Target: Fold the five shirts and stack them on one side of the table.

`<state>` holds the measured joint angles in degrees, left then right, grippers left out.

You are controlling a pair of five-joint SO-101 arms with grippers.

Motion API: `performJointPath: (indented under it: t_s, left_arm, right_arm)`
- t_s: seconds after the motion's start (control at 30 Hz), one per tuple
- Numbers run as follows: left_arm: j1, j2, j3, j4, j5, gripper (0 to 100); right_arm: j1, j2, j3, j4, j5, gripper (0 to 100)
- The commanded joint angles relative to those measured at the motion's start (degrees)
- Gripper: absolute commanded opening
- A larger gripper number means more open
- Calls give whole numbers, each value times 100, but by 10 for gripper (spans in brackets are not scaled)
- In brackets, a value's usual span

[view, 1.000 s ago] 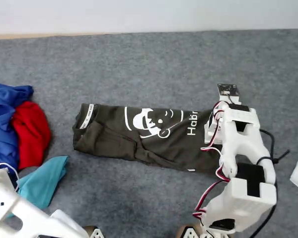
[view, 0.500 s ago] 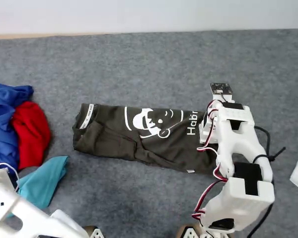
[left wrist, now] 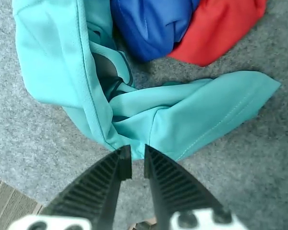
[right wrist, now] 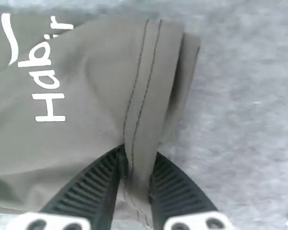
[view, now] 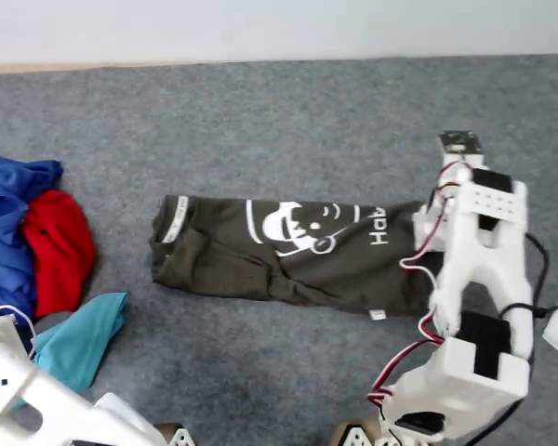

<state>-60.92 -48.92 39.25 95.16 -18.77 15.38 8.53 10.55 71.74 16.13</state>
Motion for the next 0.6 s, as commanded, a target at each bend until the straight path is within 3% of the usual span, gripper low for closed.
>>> performJointPath:
  t_s: [0.0, 0.4, 0.57]
  left_arm:
    - [44, -105, -154, 35, -35, 58]
    - [44, -105, -154, 44, -35, 58]
    - [53, -88, -154, 35, -35, 58]
  right_arm:
    - [374, -303, -264, 22, 396, 9]
    - [1868, 743, -1240, 22, 1451, 9]
    - [1965, 875, -1723, 585, 1626, 10]
